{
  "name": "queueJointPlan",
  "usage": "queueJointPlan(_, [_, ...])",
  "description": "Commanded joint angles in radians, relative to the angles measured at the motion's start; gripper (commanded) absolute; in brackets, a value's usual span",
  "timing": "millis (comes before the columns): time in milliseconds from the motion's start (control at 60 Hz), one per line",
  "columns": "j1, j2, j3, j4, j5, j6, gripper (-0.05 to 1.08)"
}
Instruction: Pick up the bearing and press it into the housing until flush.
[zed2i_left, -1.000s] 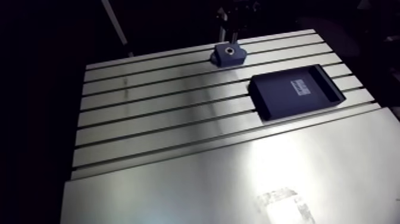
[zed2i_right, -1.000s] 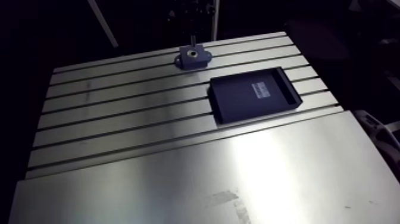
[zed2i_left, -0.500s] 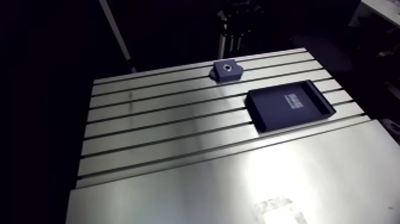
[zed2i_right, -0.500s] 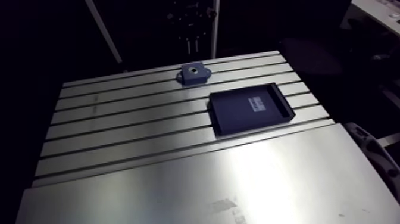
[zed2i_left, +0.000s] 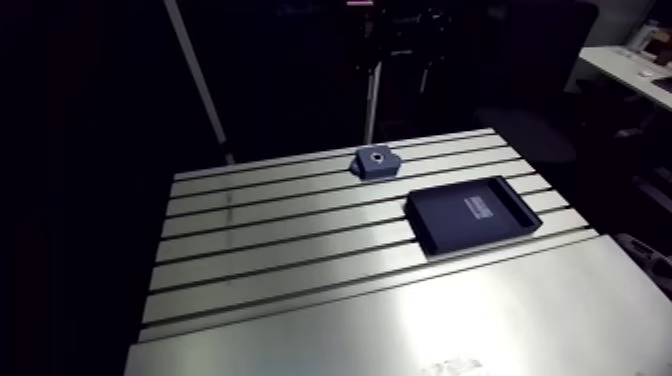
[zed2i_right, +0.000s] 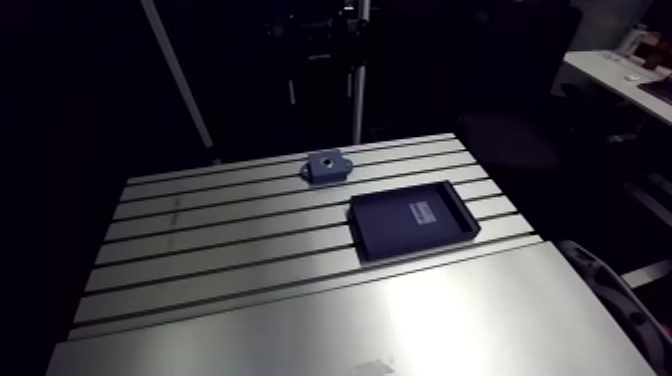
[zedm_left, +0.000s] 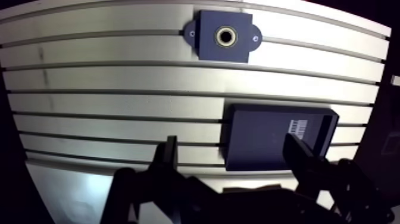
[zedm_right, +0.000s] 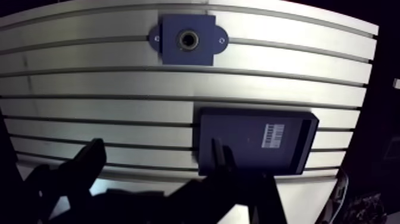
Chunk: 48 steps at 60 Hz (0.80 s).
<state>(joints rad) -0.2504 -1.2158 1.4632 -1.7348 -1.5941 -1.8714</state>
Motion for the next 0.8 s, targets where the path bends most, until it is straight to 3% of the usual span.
queueJointPlan(17, [-0.021,-0.138,-0.013,0.129,-0.004,0.008,0.00])
queueJointPlan(217, [-0.028,-0.200,0.002,0.169,0.002,0.025,0.00])
queueJointPlan(450, [-0.013,-0.216,-0.023,0.200,0.007,0.027,0.00])
queueJointPlan(567, [0.029,-0.222,-0.033,0.225,0.040,0.056,0.00])
queueJointPlan(617, [0.045,-0.224,-0.024,0.222,0.031,0.080,0.00])
queueJointPlan(800, [0.059,-0.227,-0.001,0.220,0.029,0.093,0.00])
